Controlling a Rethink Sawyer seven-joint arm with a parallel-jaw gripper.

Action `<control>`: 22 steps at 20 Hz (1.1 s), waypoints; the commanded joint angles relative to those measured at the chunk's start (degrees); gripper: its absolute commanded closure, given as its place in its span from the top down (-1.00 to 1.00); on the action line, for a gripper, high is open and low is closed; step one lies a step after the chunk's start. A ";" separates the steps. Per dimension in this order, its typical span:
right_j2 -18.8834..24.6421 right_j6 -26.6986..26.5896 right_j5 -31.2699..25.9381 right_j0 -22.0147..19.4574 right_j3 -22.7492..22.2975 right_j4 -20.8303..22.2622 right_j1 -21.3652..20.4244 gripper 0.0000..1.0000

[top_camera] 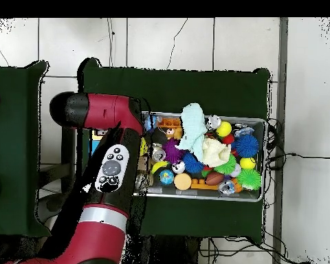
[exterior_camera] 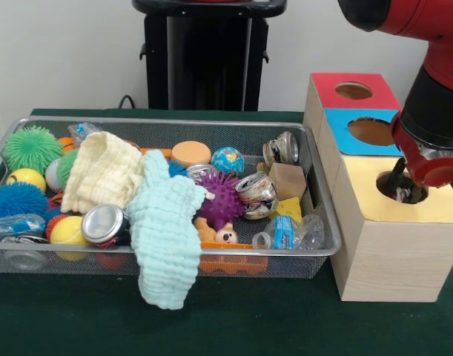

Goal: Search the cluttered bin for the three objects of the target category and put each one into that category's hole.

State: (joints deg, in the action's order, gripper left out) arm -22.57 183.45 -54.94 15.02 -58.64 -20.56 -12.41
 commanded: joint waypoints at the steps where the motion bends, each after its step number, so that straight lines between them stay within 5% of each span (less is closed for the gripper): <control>1: 2.76 3.99 -1.17 -2.59 3.06 0.25 0.32 1.00; 22: 2.29 3.49 -7.14 -2.39 3.49 0.60 -3.09 1.00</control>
State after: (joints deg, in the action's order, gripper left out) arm -22.58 183.45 -56.89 14.85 -57.89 -20.06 -12.95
